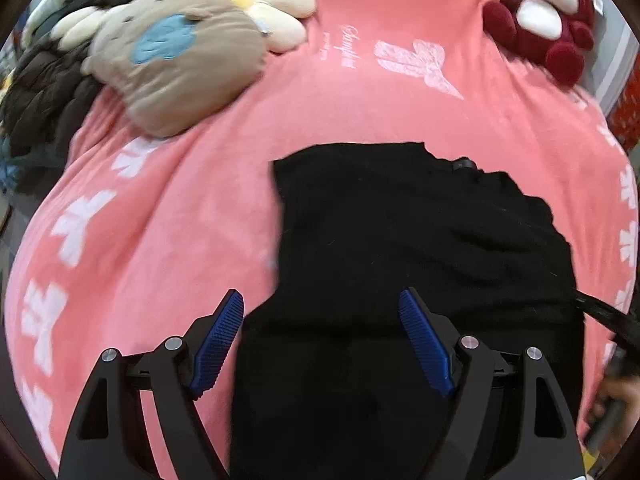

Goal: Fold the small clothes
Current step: 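Grasp the remaining side edge with the right tool and fold it toward the center, then open the right tool and withdraw it from the folded top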

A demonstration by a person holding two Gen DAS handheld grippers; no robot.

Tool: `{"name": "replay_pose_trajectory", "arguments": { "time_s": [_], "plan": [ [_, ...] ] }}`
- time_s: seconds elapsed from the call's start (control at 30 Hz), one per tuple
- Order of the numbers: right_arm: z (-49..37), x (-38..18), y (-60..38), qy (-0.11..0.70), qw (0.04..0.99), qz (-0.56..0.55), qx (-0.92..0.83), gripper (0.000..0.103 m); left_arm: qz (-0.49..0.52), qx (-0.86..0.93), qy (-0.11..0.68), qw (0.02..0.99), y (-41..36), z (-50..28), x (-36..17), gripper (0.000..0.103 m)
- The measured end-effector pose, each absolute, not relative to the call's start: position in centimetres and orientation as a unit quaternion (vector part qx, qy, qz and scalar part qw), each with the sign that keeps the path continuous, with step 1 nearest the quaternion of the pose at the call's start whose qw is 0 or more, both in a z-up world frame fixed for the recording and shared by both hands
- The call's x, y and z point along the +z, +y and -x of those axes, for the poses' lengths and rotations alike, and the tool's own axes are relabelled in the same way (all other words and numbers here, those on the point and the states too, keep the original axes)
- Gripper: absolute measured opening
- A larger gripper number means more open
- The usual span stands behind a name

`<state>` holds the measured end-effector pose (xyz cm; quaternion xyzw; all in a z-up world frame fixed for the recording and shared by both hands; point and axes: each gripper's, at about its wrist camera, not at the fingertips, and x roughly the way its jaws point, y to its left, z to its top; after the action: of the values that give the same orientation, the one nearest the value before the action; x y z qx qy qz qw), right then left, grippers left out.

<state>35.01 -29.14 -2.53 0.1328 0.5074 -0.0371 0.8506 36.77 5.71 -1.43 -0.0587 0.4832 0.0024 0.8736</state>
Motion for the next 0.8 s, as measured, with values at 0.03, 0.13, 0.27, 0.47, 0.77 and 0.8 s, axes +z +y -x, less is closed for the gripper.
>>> {"name": "replay_pose_trajectory", "arguments": {
  "time_s": [0.03, 0.13, 0.27, 0.47, 0.77, 0.8],
  "plan": [
    [-34.6, -1.4, -28.8, 0.492, 0.861, -0.128, -0.030, 0.009, 0.046, 0.015, 0.490, 0.870, 5.3, -37.4, -2.1, 0.078],
    [-34.3, -1.6, -27.4, 0.492, 0.867, -0.077, -0.026, 0.008, 0.045, 0.031, 0.527, 0.848, 5.1, -39.2, -5.0, 0.080],
    [-33.8, -2.7, -30.6, 0.510, 0.851, -0.123, -0.030, 0.008, 0.094, 0.039, 0.528, 0.843, 6.7, -39.3, -5.7, 0.090],
    [-26.2, 0.5, -32.8, 0.494, 0.857, -0.148, -0.024, 0.035, 0.105, 0.025, 0.518, 0.848, 8.2, -33.8, -3.2, 0.086],
    [-12.1, -1.8, -32.3, 0.561, 0.815, -0.142, -0.031, 0.056, 0.120, 0.026, 0.556, 0.822, 10.2, -18.5, -3.9, 0.086],
    [-10.6, -2.0, -32.0, 0.568, 0.810, -0.145, -0.033, 0.056, 0.129, 0.030, 0.567, 0.813, 10.4, -16.8, -4.3, 0.086]
  ]
}}
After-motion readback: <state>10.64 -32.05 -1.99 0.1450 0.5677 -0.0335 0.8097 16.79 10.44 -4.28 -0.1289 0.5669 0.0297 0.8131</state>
